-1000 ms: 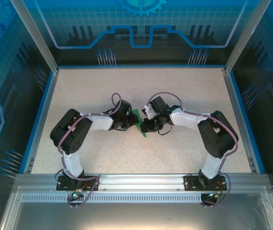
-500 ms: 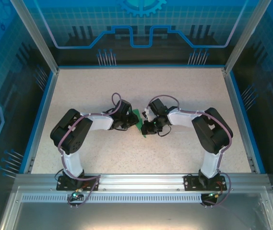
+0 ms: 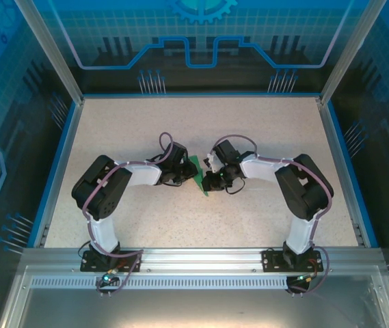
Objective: Fold a paper plane with a square sheet of paper (pick it up from the middle)
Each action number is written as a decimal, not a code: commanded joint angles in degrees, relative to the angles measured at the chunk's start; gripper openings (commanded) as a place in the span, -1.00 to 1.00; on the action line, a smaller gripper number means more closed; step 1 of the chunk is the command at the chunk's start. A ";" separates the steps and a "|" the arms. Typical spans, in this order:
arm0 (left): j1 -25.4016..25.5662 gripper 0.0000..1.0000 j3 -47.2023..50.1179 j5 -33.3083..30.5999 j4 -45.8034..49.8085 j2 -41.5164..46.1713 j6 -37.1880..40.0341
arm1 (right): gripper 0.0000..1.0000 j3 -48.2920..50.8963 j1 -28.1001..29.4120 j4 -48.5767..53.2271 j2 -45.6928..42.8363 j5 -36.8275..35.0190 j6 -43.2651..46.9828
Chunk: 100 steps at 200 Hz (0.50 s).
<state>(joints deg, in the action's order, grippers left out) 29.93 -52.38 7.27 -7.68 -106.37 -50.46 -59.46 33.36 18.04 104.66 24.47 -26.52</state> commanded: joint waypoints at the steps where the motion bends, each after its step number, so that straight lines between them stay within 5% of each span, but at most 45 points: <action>1: -0.29 -0.60 -0.03 -2.87 5.00 -2.88 1.65 | -0.73 -0.06 0.54 0.07 -4.51 2.61 0.13; 100: -0.30 -0.60 0.00 -2.65 5.13 -2.88 1.77 | -0.72 -2.31 1.32 1.03 2.68 2.28 0.29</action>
<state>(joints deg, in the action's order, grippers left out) 29.93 -52.38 7.29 -7.68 -106.37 -50.43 -61.39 34.48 17.98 105.10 26.98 -26.50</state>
